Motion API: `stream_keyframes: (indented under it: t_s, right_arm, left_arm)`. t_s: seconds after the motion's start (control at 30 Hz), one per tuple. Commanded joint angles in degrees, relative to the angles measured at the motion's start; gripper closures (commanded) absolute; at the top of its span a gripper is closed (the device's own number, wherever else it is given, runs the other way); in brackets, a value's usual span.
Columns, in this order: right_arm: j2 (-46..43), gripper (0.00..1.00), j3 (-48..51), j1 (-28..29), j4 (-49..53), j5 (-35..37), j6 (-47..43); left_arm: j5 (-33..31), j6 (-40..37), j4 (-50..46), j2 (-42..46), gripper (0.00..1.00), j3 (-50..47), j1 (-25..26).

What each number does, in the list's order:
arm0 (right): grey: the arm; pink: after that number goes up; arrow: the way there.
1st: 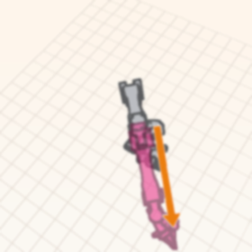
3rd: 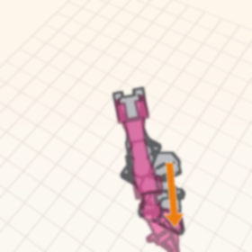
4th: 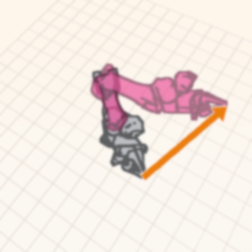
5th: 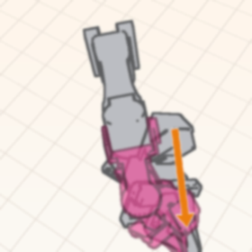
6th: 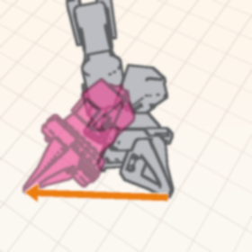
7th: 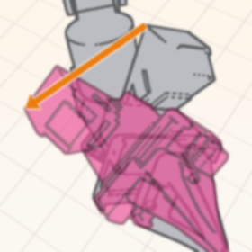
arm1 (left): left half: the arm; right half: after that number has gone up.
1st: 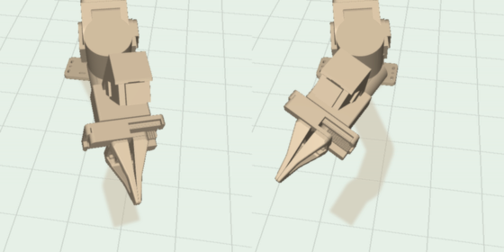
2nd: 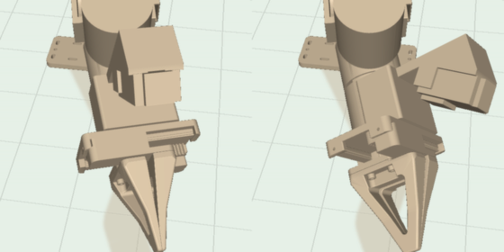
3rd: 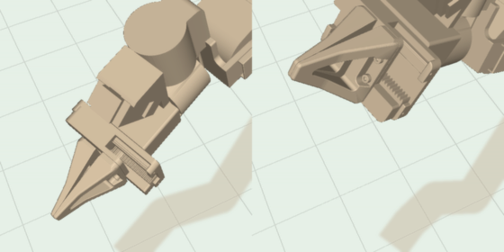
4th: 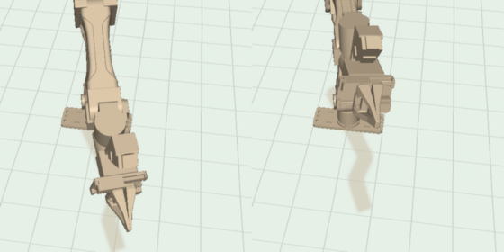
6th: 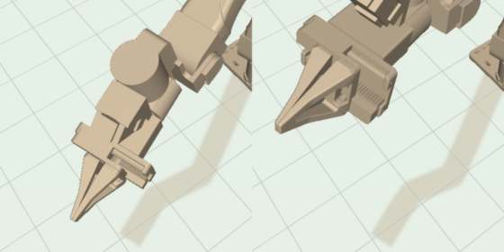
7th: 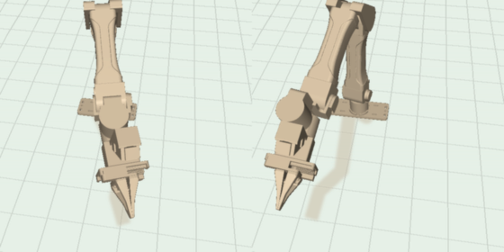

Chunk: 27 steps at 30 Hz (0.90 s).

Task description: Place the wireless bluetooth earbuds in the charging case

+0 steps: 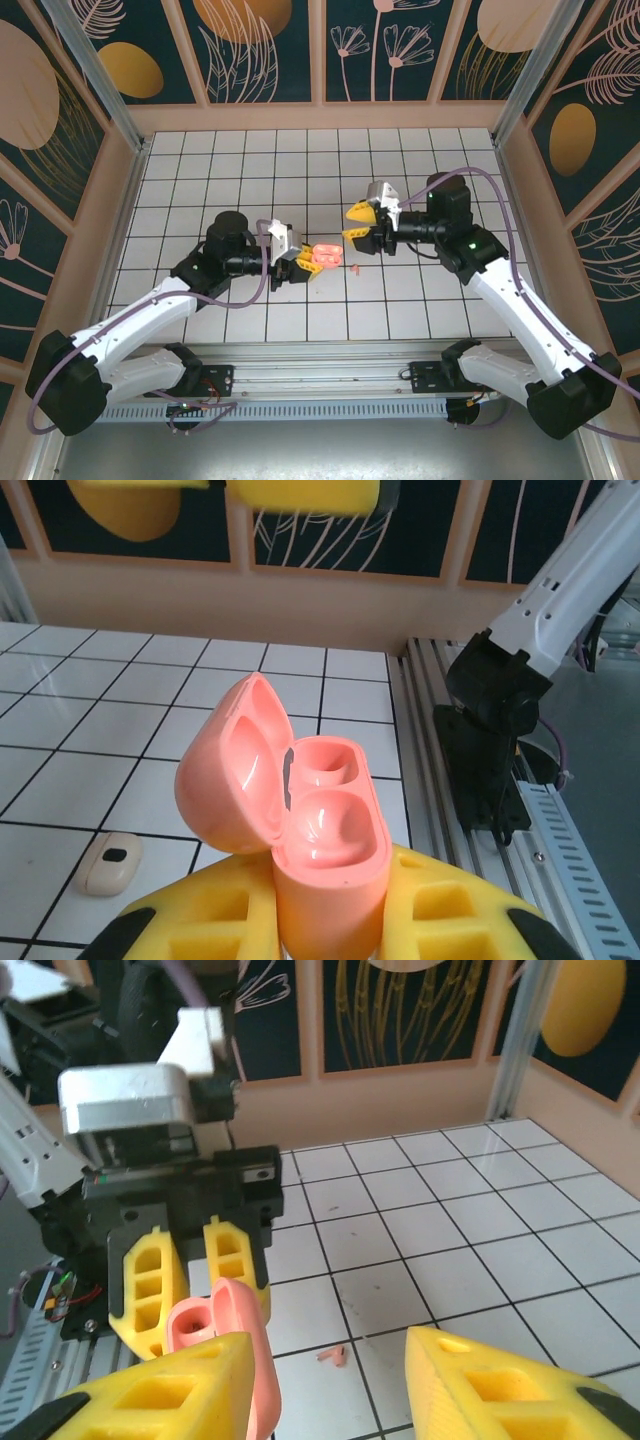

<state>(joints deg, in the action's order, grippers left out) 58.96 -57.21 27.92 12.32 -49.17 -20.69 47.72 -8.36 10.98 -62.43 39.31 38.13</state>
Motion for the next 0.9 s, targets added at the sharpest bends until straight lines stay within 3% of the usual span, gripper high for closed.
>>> stream_keyframes:
  t_s: [0.0,0.27,0.5,0.6,0.87]
  right_arm:
    - [-1.2,0.55,0.2,-0.84,-0.93,3.98,8.87]
    - [0.8,0.58,2.76,-0.81,12.18,21.87,22.81]
    - [9.89,0.61,0.18,-0.49,22.83,30.44,35.26]
    - [13.72,0.62,-0.63,0.36,24.8,32.36,37.52]
    - [25.87,0.58,-7.38,3.09,31.45,40.05,37.4]
  left_arm:
    - [-1.95,5.59,8.98,1.68,0.84,-3.03,-0.9]
    - [-8.89,19.51,28.07,3.38,0.83,-15.96,-3.11]
    - [-15.47,29.72,41.23,4.32,0.83,-25.99,-3.33]
    - [-18.59,30.69,41.63,5.12,0.8,-27.69,-3.33]
    - [-16.35,27.85,35.58,5.22,0.8,-24.88,-3.37]
